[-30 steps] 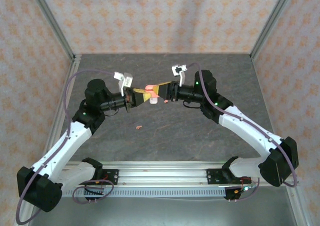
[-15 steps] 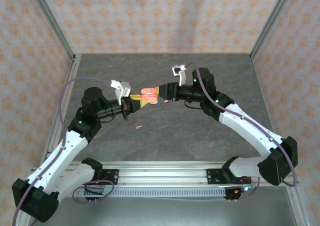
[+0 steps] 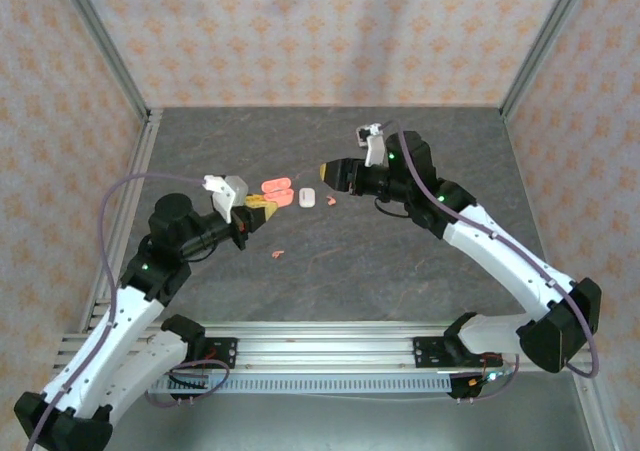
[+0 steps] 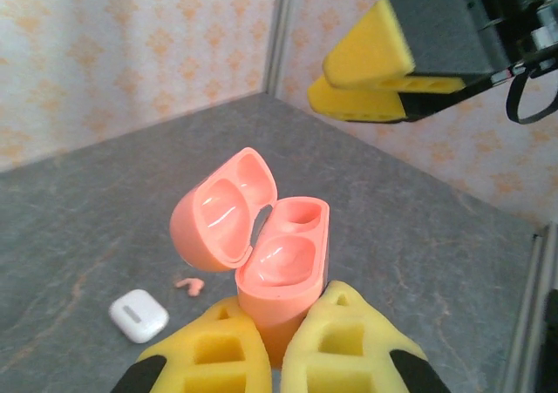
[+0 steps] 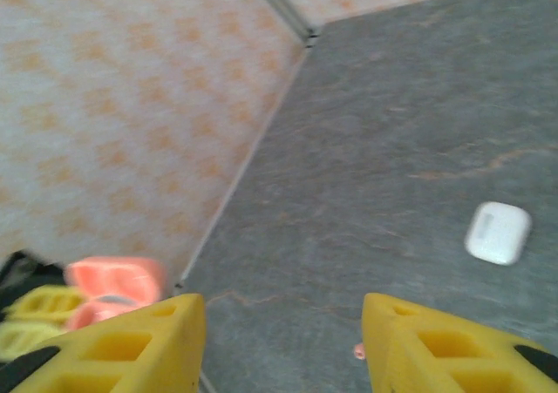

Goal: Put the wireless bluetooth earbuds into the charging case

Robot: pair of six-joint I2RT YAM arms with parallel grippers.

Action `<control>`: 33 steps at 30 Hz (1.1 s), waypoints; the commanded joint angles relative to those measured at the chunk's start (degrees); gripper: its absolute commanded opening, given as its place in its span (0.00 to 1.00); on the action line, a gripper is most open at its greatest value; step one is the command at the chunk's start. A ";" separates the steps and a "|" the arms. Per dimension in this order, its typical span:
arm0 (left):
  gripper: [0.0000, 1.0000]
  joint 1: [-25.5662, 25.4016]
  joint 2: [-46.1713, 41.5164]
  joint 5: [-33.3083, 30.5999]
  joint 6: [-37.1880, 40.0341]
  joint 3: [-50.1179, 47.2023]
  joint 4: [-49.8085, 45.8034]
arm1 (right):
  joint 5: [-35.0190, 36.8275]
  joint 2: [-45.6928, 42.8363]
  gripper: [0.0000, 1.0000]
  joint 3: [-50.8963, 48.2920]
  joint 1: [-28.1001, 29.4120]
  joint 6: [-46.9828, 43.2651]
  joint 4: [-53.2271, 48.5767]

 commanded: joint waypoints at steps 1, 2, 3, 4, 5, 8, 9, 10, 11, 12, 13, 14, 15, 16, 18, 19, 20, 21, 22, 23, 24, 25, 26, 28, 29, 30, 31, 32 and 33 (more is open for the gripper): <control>0.00 -0.10 -3.50 -4.51 2.80 -0.30 -3.68 | 7.55 2.65 0.50 0.16 -0.25 4.10 -4.30; 0.00 -0.07 -4.44 -4.81 2.79 -0.39 -4.26 | 7.43 3.92 0.50 -0.07 -0.18 4.92 -4.50; 0.00 -0.08 -5.21 -5.07 2.87 -0.55 -4.72 | 7.04 5.15 0.50 -0.30 -0.08 5.23 -4.59; 0.00 -0.12 -6.12 -5.38 2.80 -0.65 -5.18 | 6.56 6.57 0.50 -0.51 0.15 5.28 -4.57; 0.00 -0.09 -7.04 -5.65 2.85 -0.80 -5.59 | 6.11 8.19 0.50 -0.53 0.41 5.22 -4.61; 0.00 -0.15 -9.28 -6.30 2.85 -1.11 -6.87 | 4.44 13.60 0.45 0.70 1.36 3.73 -5.36; 0.00 -0.07 -9.83 -6.52 2.82 -1.14 -7.39 | 4.13 15.33 0.44 1.30 1.92 2.74 -5.61; 0.00 -0.08 -10.48 -6.66 2.91 -1.09 -7.90 | 3.73 17.13 0.42 2.05 2.88 1.11 -5.75; 0.00 -0.08 -11.00 -6.83 2.96 -0.94 -8.42 | 3.82 18.73 0.42 2.62 3.89 -0.76 -5.91; 0.00 -0.03 -11.64 -7.01 3.03 -0.88 -8.91 | 4.29 20.56 0.41 3.49 5.30 -3.36 -6.55; 0.00 -0.03 -12.19 -7.26 3.04 -0.77 -9.51 | 4.42 22.33 0.43 4.43 6.63 -6.67 -7.23; 0.00 -0.07 -12.70 -7.45 3.16 -0.70 -9.82 | 4.52 23.79 0.45 5.02 7.90 -9.49 -7.57; 0.00 -0.07 -13.16 -7.58 3.15 -0.60 -10.23 | 5.15 25.35 0.47 5.39 8.85 -12.15 -7.68; 0.00 -0.07 -13.61 -7.72 3.18 -0.50 -10.59 | 5.34 26.87 0.48 5.80 9.85 -14.12 -7.62; 0.00 -0.06 -14.39 -8.26 3.28 -0.17 -11.50 | 5.12 29.38 0.48 6.65 11.09 -16.91 -7.57; 0.00 -0.06 -14.78 -8.60 3.42 0.02 -12.05 | 5.12 30.55 0.49 7.29 11.80 -18.27 -7.54; 0.00 -0.07 -15.11 -8.91 3.51 0.26 -12.57 | 5.09 31.57 0.49 8.03 12.36 -19.44 -7.72; 0.00 -0.07 -15.55 -9.37 3.55 0.46 -13.11 | 5.08 32.80 0.49 8.91 13.04 -20.73 -8.16; 0.00 0.01 -16.06 -9.77 3.65 0.59 -13.50 | 5.21 33.92 0.49 9.94 13.68 -22.04 -8.57; 0.00 -0.05 -16.54 -10.20 3.67 0.68 -13.77 | 5.28 34.99 0.49 10.78 14.18 -23.08 -9.07; 0.00 -0.07 -17.11 -10.67 3.73 0.81 -14.11 | 5.74 36.27 0.48 11.72 14.70 -24.22 -9.82; 0.00 -0.11 -17.75 -11.09 3.85 0.80 -14.30 | 6.22 37.55 0.48 12.85 15.13 -25.47 -10.59; 0.00 -0.07 -18.23 -11.38 3.81 0.75 -14.63 | 6.85 38.63 0.47 13.69 15.55 -26.43 -11.21; 0.00 -0.03 -18.98 -11.83 3.90 0.73 -15.13 | 7.75 41.02 0.46 15.07 15.80 -28.15 -11.63; 0.00 -0.07 -19.16 -11.99 3.90 0.62 -15.27 | 8.06 42.03 0.46 15.94 15.93 -28.75 -12.15; 0.00 -0.07 -19.24 -12.17 3.91 0.51 -15.49 | 8.26 43.29 0.45 17.23 16.07 -29.51 -13.13; 0.00 -0.07 -19.41 -12.34 3.90 0.55 -15.54 | 8.42 44.42 0.44 18.55 16.28 -30.20 -14.25; 0.00 -0.07 -19.47 -12.44 3.90 0.55 -15.69 | 8.68 45.20 0.44 19.61 16.58 -30.78 -15.15; 0.00 -0.07 -19.60 -12.60 3.91 0.56 -15.80 | 9.01 46.07 0.43 20.62 16.94 -31.48 -16.20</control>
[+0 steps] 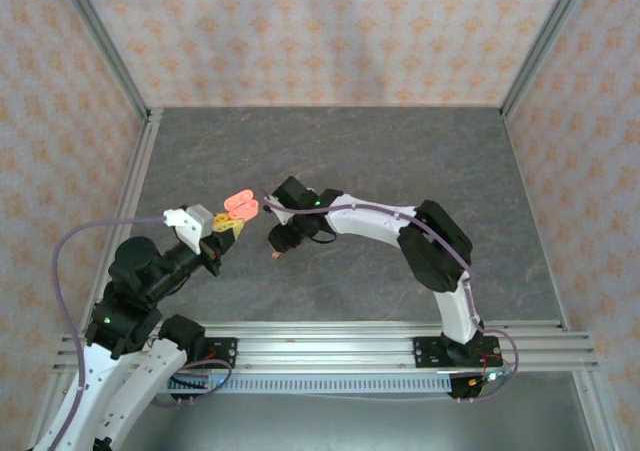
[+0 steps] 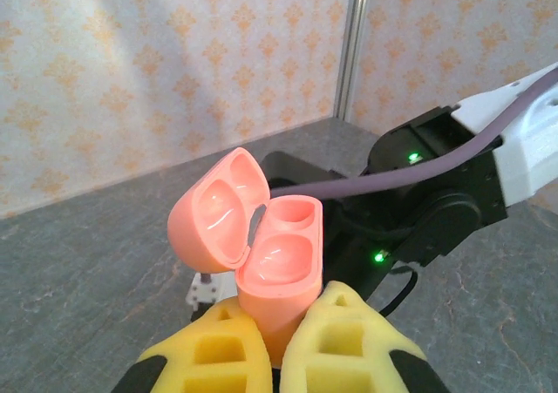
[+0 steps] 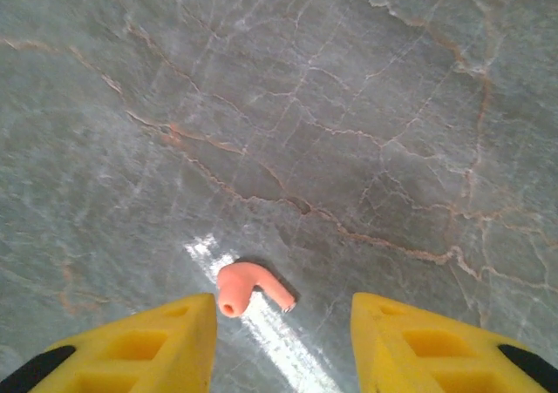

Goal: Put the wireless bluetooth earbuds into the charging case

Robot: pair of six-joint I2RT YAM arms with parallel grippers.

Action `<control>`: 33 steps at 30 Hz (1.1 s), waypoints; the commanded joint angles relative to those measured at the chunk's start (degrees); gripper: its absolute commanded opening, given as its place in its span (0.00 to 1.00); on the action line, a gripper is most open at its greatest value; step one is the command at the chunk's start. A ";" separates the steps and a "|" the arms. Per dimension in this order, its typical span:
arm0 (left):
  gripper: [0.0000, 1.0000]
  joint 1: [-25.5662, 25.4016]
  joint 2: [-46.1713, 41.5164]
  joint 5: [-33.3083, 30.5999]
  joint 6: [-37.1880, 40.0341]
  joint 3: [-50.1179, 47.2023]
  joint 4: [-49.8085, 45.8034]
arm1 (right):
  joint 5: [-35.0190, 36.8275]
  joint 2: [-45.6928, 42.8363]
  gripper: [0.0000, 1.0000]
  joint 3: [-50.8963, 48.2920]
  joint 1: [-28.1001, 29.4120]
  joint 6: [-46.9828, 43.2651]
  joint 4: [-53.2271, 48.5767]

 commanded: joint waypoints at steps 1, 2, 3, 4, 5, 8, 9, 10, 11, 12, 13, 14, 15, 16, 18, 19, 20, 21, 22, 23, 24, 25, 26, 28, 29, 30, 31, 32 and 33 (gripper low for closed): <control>0.00 -0.09 -0.78 -1.74 1.01 1.05 -0.91 | 2.81 2.67 0.43 3.96 1.09 -4.92 -5.11; 0.00 -0.10 -0.86 -1.86 1.02 1.06 -0.94 | 3.09 3.16 0.43 4.52 1.36 -5.38 -5.67; 0.00 -0.09 -0.95 -2.11 1.13 1.08 -1.01 | 3.46 3.55 0.43 4.81 1.71 -5.67 -6.13; 0.00 -0.07 -1.00 -2.20 1.15 1.08 -1.02 | 3.74 3.94 0.43 5.01 1.87 -5.83 -6.42; 0.00 -0.09 -0.99 -2.39 1.21 1.00 -1.01 | 3.75 4.16 0.43 5.10 1.98 -5.81 -6.58; 0.00 -0.09 -0.78 -2.53 1.13 0.69 -0.88 | 3.87 4.41 0.43 5.11 2.28 -6.07 -6.76; 0.00 -0.04 -0.70 -2.53 0.98 0.62 -0.83 | 3.98 4.51 0.43 5.19 2.38 -6.24 -6.85; 0.00 -0.14 -0.63 -2.49 0.90 0.53 -0.66 | 4.11 4.60 0.43 5.27 2.42 -6.45 -7.03; 0.00 -0.09 -0.51 -2.48 0.85 0.55 -0.56 | 4.09 4.69 0.43 5.51 2.53 -6.51 -7.26; 0.00 -0.07 -0.35 -2.38 0.82 0.44 -0.46 | 4.00 4.82 0.43 5.70 2.60 -6.60 -7.44; 0.00 -0.09 -0.28 -2.49 0.80 0.46 -0.34 | 3.87 5.04 0.43 5.93 2.66 -6.68 -7.65; 0.00 -0.09 -0.22 -2.51 0.81 0.47 -0.26 | 3.88 5.14 0.43 6.18 2.77 -6.80 -7.81; 0.00 -0.09 -0.16 -2.53 0.78 0.46 -0.20 | 3.75 5.43 0.43 6.48 2.95 -6.87 -8.04; 0.00 -0.09 0.07 -2.53 0.82 0.44 -0.18 | 3.68 5.69 0.43 6.89 3.01 -6.95 -8.31; 0.00 -0.09 0.35 -2.44 0.67 0.44 -0.20 | 3.33 6.12 0.43 7.54 3.30 -7.13 -8.69; 0.00 -0.04 0.36 -2.41 0.58 0.46 -0.21 | 3.17 6.40 0.43 7.89 3.40 -7.25 -8.95; 0.00 -0.09 0.41 -2.44 0.58 0.42 -0.24 | 3.00 6.60 0.43 8.13 3.54 -7.27 -9.07; 0.00 -0.09 0.42 -2.43 0.54 0.45 -0.24 | 2.79 6.78 0.43 8.37 3.65 -7.32 -9.14; 0.00 -0.09 0.45 -2.52 0.50 0.38 -0.20 | 2.60 6.94 0.43 8.67 3.72 -7.33 -9.24; 0.00 -0.16 0.45 -2.53 0.50 0.34 -0.24 | 2.47 7.13 0.43 8.85 3.83 -7.31 -9.31; 0.00 -0.09 0.39 -2.62 0.55 0.38 -0.28 | 2.35 7.27 0.43 9.03 3.88 -7.32 -9.54; 0.00 -0.09 0.47 -2.62 0.57 0.38 -0.35 | 2.41 7.40 0.43 9.38 4.01 -7.31 -9.75; 0.00 -0.03 0.52 -2.66 0.53 0.38 -0.37 | 2.37 7.41 0.43 9.58 4.00 -7.30 -9.86; 0.00 -0.09 0.46 -2.71 0.53 0.33 -0.48 | 2.33 7.33 0.43 9.83 4.04 -7.21 -9.95; 0.00 -0.07 0.48 -2.70 0.52 0.37 -0.50 | 2.45 7.18 0.42 9.85 4.04 -7.17 -9.95; 0.00 -0.11 0.49 -2.77 0.52 0.33 -0.54 | 2.43 6.96 0.42 9.85 4.07 -6.98 -9.90; 0.00 -0.09 0.52 -2.75 0.55 0.29 -0.55 | 2.51 6.82 0.42 9.85 4.08 -6.98 -9.94; 0.00 -0.09 0.45 -2.79 0.50 0.29 -0.52 | 2.56 6.56 0.41 9.76 4.11 -6.85 -9.94; 0.00 -0.09 0.54 -2.73 0.51 0.22 -0.55 | 2.52 6.40 0.40 9.83 4.05 -6.72 -10.03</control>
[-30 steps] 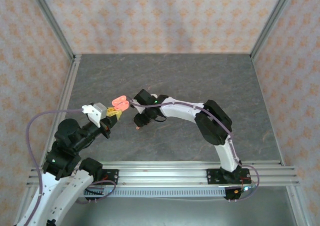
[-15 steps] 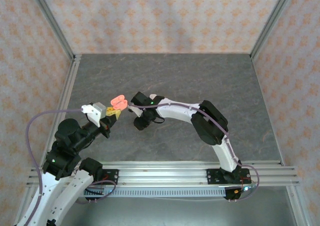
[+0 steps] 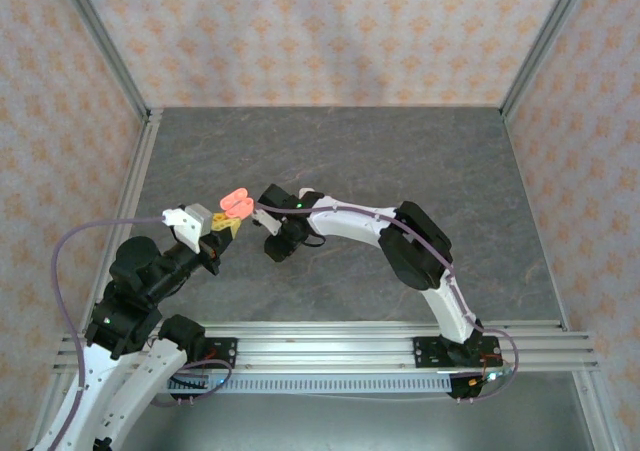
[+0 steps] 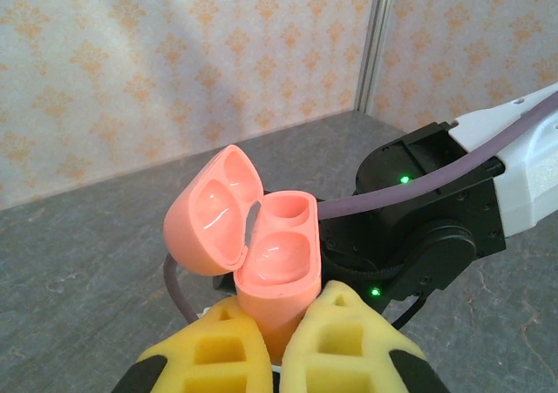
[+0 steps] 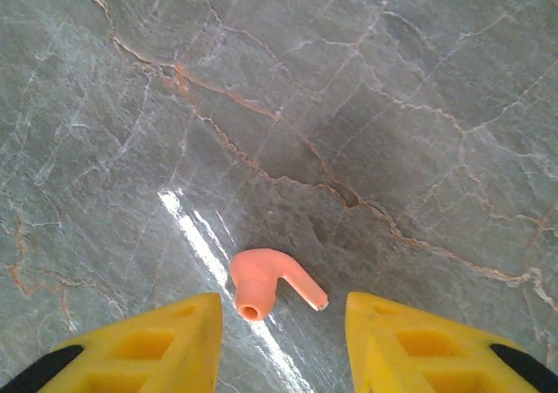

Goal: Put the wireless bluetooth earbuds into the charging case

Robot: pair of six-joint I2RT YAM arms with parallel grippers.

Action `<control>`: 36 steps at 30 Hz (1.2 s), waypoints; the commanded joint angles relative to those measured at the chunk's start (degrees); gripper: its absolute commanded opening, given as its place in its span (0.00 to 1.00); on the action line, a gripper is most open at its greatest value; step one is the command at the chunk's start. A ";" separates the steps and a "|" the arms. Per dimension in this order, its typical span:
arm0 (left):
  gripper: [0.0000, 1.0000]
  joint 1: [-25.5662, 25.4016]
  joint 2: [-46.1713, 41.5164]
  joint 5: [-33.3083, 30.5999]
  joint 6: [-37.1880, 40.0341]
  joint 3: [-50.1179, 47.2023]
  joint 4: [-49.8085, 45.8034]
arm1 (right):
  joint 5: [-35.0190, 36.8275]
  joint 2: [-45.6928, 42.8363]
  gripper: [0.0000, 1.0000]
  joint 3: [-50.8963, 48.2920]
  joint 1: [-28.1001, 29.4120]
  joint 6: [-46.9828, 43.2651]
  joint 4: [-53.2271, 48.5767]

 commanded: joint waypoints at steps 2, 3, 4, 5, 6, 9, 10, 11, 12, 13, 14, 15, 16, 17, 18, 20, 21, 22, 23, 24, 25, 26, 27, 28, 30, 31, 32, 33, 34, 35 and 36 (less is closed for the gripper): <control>0.00 -0.07 0.33 -0.06 0.51 0.29 0.41 | 0.26 0.00 0.40 2.09 0.99 -0.83 -1.05; 0.00 -0.09 0.32 -0.15 0.50 0.26 0.36 | 0.15 -0.26 0.40 2.06 1.01 -0.83 -1.05; 0.00 -0.09 0.30 -0.16 0.49 0.28 0.37 | 0.01 -0.44 0.40 2.01 1.03 -0.83 -1.06; 0.00 -0.09 0.26 -0.19 0.50 0.22 0.30 | -0.26 -0.53 0.39 2.11 1.04 -0.92 -1.09; 0.00 -0.09 0.26 -0.19 0.49 0.20 0.29 | -0.50 -0.47 0.39 2.28 1.05 -0.94 -1.03; 0.00 -0.09 0.16 -0.10 0.47 0.16 0.28 | -0.79 0.12 0.39 3.09 1.08 -1.09 -1.64; 0.00 -0.08 0.21 -0.13 0.35 0.25 0.28 | -0.87 0.49 0.39 3.45 1.06 -1.10 -1.85; 0.00 -0.09 0.15 -0.11 0.32 0.28 0.20 | -0.91 0.78 0.39 3.82 1.14 -1.20 -2.14; 0.00 -0.09 0.14 -0.12 0.31 0.29 0.19 | -0.95 1.17 0.39 4.11 1.16 -1.19 -2.42; 0.00 -0.09 -0.01 -0.17 0.31 0.26 0.11 | -1.02 1.39 0.39 4.30 1.12 -1.29 -2.60; 0.00 -0.10 -0.02 -0.19 0.32 0.29 0.01 | -1.05 1.70 0.39 4.55 1.25 -1.34 -2.79; 0.00 -0.11 -0.11 -0.19 0.31 0.22 -0.06 | -1.11 2.03 0.39 4.82 1.33 -1.37 -3.01; 0.00 -0.09 -0.10 -0.18 0.31 0.21 -0.01 | -1.13 2.24 0.39 5.03 1.32 -1.44 -3.25; 0.00 -0.09 -0.04 -0.19 0.31 0.24 0.01 | -1.11 2.44 0.39 5.26 1.34 -1.55 -3.38; 0.00 -0.08 -0.04 -0.19 0.31 0.18 -0.04 | -1.23 2.65 0.40 5.51 1.42 -1.53 -3.55; 0.00 -0.09 -0.05 -0.19 0.31 0.20 -0.02 | -1.41 3.03 0.40 5.92 1.47 -1.62 -3.82; 0.00 -0.09 -0.05 -0.18 0.36 0.20 0.00 | -1.48 3.26 0.40 6.10 1.49 -1.63 -3.94; 0.00 -0.09 -0.08 -0.27 0.36 0.17 0.00 | -1.68 3.51 0.40 6.30 1.49 -1.65 -4.11; 0.00 -0.09 -0.01 -0.28 0.31 0.19 -0.05 | -1.78 3.79 0.39 6.48 1.51 -1.62 -4.25; 0.00 -0.09 0.04 -0.22 0.31 0.18 -0.03 | -2.00 4.14 0.40 6.57 1.49 -1.63 -4.24; 0.00 -0.09 -0.03 -0.23 0.32 0.18 0.02 | -2.13 4.43 0.40 6.62 1.47 -1.65 -4.25; 0.00 -0.07 -0.06 -0.28 0.23 0.25 -0.10 | -2.19 4.82 0.39 6.72 1.47 -1.62 -4.37; 0.00 -0.09 -0.09 -0.28 0.25 0.28 -0.10 | -2.27 5.12 0.39 6.85 1.51 -1.62 -4.59; 0.00 -0.09 -0.06 -0.28 0.31 0.27 -0.24 | -2.33 5.40 0.39 6.99 1.49 -1.63 -4.74; 0.00 -0.09 -0.24 -0.37 0.33 0.27 -0.44 | -2.29 5.68 0.39 7.03 1.51 -1.62 -4.96; 0.00 -0.10 -0.22 -0.45 0.34 0.29 -0.51 | -2.14 5.69 0.39 6.95 1.50 -1.63 -4.96; 0.00 -0.09 -0.30 -0.54 0.31 0.27 -0.61 | -2.11 5.60 0.39 6.87 1.51 -1.62 -4.93; 0.00 -0.09 -0.45 -0.63 0.36 0.26 -0.61 | -1.90 5.60 0.39 6.79 1.50 -1.71 -5.05; 0.00 -0.09 -0.41 -0.63 0.34 0.20 -0.51 | -1.72 5.52 0.38 6.77 1.51 -1.79 -5.11; 0.00 -0.07 -0.41 -0.72 0.30 0.20 -0.46 | -1.50 5.68 0.37 6.68 1.51 -1.85 -5.11; 0.00 -0.09 -0.38 -0.71 0.31 0.20 -0.44 | -1.33 5.74 0.36 6.68 1.48 -1.89 -5.14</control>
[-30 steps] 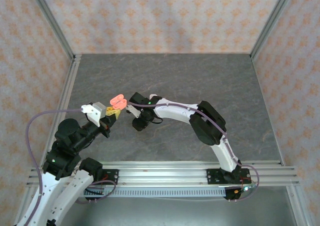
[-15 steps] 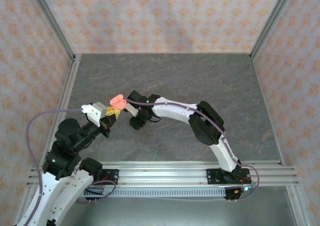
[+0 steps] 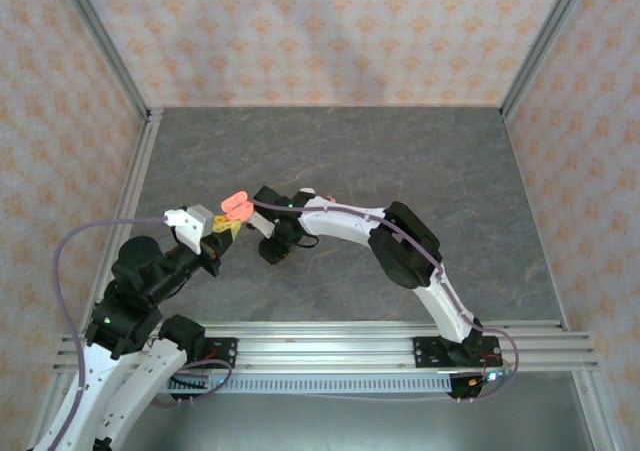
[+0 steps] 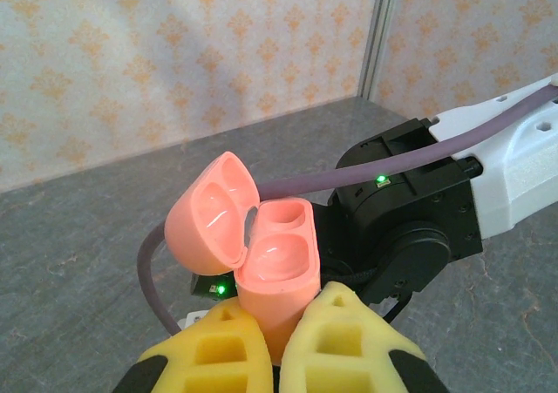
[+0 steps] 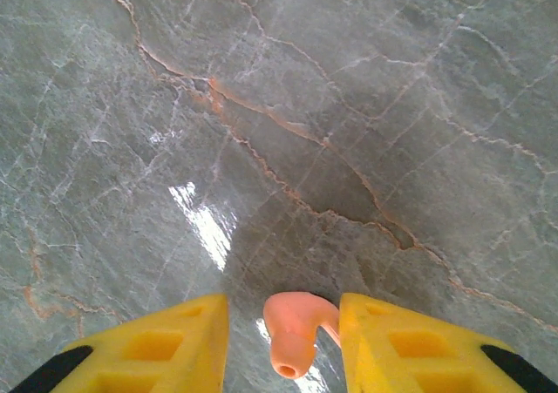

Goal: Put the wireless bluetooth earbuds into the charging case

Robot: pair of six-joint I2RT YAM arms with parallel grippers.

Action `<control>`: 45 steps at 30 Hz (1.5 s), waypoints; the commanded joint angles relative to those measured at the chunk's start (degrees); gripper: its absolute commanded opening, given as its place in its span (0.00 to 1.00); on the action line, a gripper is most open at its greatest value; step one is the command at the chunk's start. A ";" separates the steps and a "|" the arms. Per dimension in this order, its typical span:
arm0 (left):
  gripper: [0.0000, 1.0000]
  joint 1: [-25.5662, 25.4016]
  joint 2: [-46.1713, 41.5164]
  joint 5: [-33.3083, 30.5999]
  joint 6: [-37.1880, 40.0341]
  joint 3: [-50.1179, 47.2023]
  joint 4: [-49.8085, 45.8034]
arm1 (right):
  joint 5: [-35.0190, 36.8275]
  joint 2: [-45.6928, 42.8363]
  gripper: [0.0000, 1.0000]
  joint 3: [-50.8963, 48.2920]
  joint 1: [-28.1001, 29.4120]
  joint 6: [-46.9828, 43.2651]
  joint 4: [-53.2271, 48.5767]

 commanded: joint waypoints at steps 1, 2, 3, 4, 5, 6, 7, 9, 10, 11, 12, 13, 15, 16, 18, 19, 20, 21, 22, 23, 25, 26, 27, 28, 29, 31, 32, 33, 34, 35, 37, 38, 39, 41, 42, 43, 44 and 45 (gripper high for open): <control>0.00 -0.05 -0.44 -0.28 0.34 0.14 1.51 | 0.83 1.23 0.35 1.21 0.70 -1.07 -2.25; 0.00 -0.07 -0.45 -0.33 0.34 0.14 1.52 | 0.94 1.32 0.35 1.20 0.68 -1.08 -2.33; 0.00 -0.07 -0.39 -0.28 0.33 0.10 1.57 | 0.96 1.40 0.34 1.18 0.68 -1.14 -2.43; 0.00 -0.04 -0.39 -0.31 0.33 0.11 1.49 | 1.07 1.39 0.33 1.17 0.69 -1.12 -2.38; 0.00 -0.07 -0.40 -0.33 0.25 0.11 1.42 | 1.17 1.47 0.33 1.13 0.71 -1.08 -2.44; 0.00 -0.07 -0.48 -0.34 0.32 0.11 1.40 | 1.12 1.50 0.33 1.08 0.68 -1.08 -2.47; 0.00 -0.07 -0.50 -0.49 0.31 0.10 1.39 | 1.25 1.58 0.33 1.18 0.69 -1.08 -2.59; 0.00 -0.07 -0.64 -0.67 0.26 0.14 1.29 | 1.27 1.69 0.34 1.21 0.66 -1.08 -2.76; 0.00 -0.07 -0.62 -0.68 0.25 0.16 1.30 | 1.38 1.76 0.35 1.20 0.66 -1.08 -2.84; 0.00 -0.07 -0.66 -0.76 0.25 0.20 1.26 | 1.42 1.84 0.35 1.29 0.71 -1.08 -2.84; 0.00 -0.07 -0.66 -0.76 0.30 0.20 1.26 | 1.52 1.85 0.35 1.24 0.64 -1.08 -2.92; 0.00 -0.07 -0.67 -0.70 0.17 0.19 1.29 | 1.51 1.85 0.35 1.30 0.70 -1.08 -2.97; 0.00 -0.12 -0.78 -0.72 0.16 0.20 1.22 | 1.71 1.85 0.35 1.22 0.66 -1.15 -3.06; 0.00 -0.07 -0.74 -0.77 0.11 0.11 1.27 | 1.79 1.93 0.35 1.20 0.70 -1.17 -3.11; 0.00 -0.07 -0.74 -0.76 -0.02 0.11 1.39 | 1.95 1.95 0.35 1.20 0.68 -1.22 -3.25; 0.00 -0.14 -0.75 -0.76 -0.02 0.11 1.39 | 2.08 2.00 0.35 1.22 0.66 -1.13 -3.26; 0.00 -0.07 -0.75 -0.76 -0.10 0.11 1.39 | 2.07 2.11 0.35 1.14 0.70 -1.08 -3.23; 0.00 -0.07 -0.78 -0.77 -0.10 0.11 1.46 | 2.14 2.10 0.35 1.09 0.64 -1.00 -3.26; 0.00 -0.07 -0.74 -0.72 -0.10 0.11 1.52 | 2.33 2.09 0.35 1.13 0.69 -0.76 -3.17; 0.00 -0.07 -0.74 -0.76 -0.13 0.11 1.54 | 2.38 2.11 0.35 1.19 0.69 -0.53 -3.01; 0.00 -0.07 -0.58 -0.68 -0.10 0.10 1.69 | 2.58 2.03 0.36 1.47 0.65 0.18 -2.79; 0.00 -0.07 -0.50 -0.68 -0.10 0.20 1.73 | 3.18 2.00 0.36 1.92 0.69 1.00 -2.65; 0.00 -0.06 -0.47 -0.71 -0.10 0.20 1.73 | 3.61 2.06 0.38 2.52 0.70 1.57 -2.91; 0.00 -0.07 -0.42 -0.69 -0.17 0.29 1.74 | 3.97 2.11 0.39 3.11 0.69 2.31 -3.17; 0.00 -0.07 -0.39 -0.62 -0.10 0.35 1.64 | 4.67 2.11 0.40 3.82 0.70 3.35 -3.45; 0.00 -0.07 -0.45 -0.72 -0.03 0.51 1.58 | 6.06 2.10 0.40 5.02 0.71 5.12 -4.03; 0.00 -0.07 -0.47 -0.85 -0.01 0.52 1.58 | 6.66 2.19 0.40 5.64 0.66 5.87 -4.44; 0.00 -0.07 -0.39 -0.89 -0.02 0.54 1.66 | 7.20 2.28 0.40 6.13 0.69 6.33 -4.83; 0.00 -0.08 -0.43 -0.87 -0.04 0.61 1.53 | 7.56 2.35 0.40 6.42 0.70 6.48 -5.12; 0.00 -0.07 -0.40 -0.88 -0.02 0.63 1.49 | 8.00 2.48 0.41 6.83 0.70 6.64 -5.66; 0.00 -0.06 -0.40 -0.93 0.06 0.64 1.56 | 9.07 3.06 0.41 7.73 0.62 6.61 -6.93; 0.00 -0.07 -0.43 -0.93 0.02 0.64 1.48 | 9.46 3.48 0.41 8.42 0.71 6.66 -7.90; 0.00 -0.07 -0.40 -1.02 0.15 0.64 1.48 | 9.64 3.80 0.41 8.88 0.70 6.61 -8.56; 0.00 -0.07 -0.53 -0.99 0.12 0.49 1.44 | 9.25 4.19 0.42 9.34 0.65 6.57 -9.27; 0.00 -0.07 -0.50 -0.98 -0.05 0.52 1.47 | 8.93 4.29 0.43 9.33 0.66 6.56 -9.34; 0.00 -0.07 -0.54 -1.02 -0.02 0.53 1.48 | 8.65 4.36 0.43 9.42 0.67 6.57 -9.36; 0.00 -0.07 -0.49 -0.99 -0.02 0.45 1.47 | 8.29 4.44 0.43 9.54 0.69 6.55 -9.40; 0.00 -0.08 -0.60 -1.02 -0.02 0.42 1.48 | 7.93 4.55 0.43 9.65 0.68 6.54 -9.41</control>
